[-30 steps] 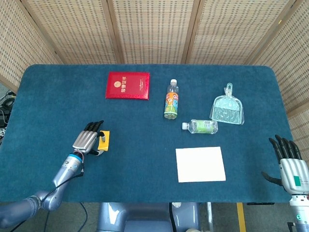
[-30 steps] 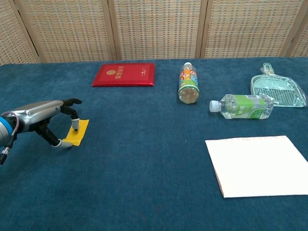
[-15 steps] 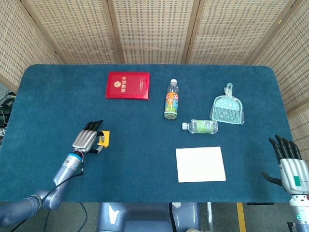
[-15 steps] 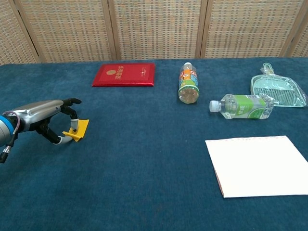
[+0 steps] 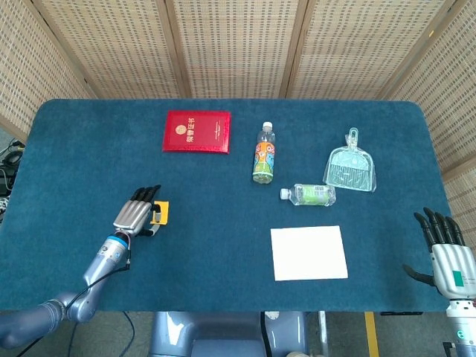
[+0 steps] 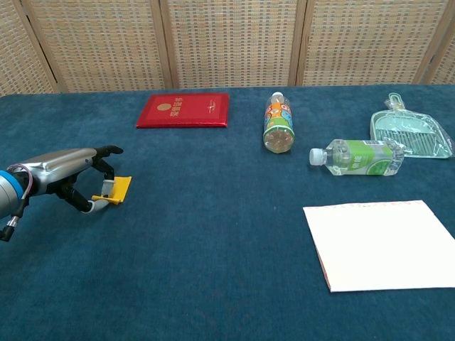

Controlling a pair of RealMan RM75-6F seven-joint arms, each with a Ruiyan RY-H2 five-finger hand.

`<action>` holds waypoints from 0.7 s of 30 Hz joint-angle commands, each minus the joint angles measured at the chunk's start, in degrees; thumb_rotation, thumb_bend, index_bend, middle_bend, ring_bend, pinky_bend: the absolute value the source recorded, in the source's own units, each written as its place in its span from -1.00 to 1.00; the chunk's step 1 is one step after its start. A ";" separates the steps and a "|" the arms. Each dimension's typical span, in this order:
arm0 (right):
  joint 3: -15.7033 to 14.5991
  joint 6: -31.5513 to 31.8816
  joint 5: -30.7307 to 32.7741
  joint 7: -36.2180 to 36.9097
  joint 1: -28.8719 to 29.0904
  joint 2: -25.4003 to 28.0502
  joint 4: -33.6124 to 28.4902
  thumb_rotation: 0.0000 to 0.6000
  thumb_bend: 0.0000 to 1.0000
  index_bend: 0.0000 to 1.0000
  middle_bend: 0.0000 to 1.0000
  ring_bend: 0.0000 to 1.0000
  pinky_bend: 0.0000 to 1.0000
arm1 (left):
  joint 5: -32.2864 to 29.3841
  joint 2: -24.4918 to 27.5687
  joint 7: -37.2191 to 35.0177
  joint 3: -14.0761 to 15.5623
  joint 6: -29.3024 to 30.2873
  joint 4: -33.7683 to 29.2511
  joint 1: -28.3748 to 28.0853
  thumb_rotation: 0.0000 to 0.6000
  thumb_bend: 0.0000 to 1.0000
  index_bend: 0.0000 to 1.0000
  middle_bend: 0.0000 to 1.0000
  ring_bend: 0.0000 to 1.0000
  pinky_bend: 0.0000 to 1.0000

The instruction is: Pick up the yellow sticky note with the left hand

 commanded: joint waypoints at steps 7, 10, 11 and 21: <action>-0.05 -0.28 0.08 0.09 0.09 0.02 -0.06 1.00 -1.00 -0.87 -1.00 -1.00 -1.00 | -1.90 0.69 1.10 -0.89 -0.62 -0.86 -0.30 1.00 -0.16 0.28 -1.00 -1.00 -1.00; -0.03 -0.24 0.13 0.18 0.05 0.08 -0.09 1.00 -1.00 -0.87 -1.00 -1.00 -1.00 | -1.61 1.29 -0.21 -1.36 -0.36 -1.85 -0.34 1.00 -0.16 0.28 -1.00 -1.00 -1.00; 0.00 -0.23 0.18 0.26 0.04 0.10 -0.06 1.00 -1.00 -0.87 -1.00 -1.00 -1.00 | -1.02 1.61 -0.84 -1.67 0.40 -2.27 -0.34 1.00 -0.16 0.29 -1.00 -1.00 -1.00; -0.07 -0.46 0.16 -0.06 0.18 -0.12 0.12 1.00 -1.00 -0.87 -1.00 -1.00 -1.00 | -1.58 3.40 -4.66 -9.05 2.21 -0.82 -4.49 1.00 -0.15 0.30 -1.00 -1.00 -1.00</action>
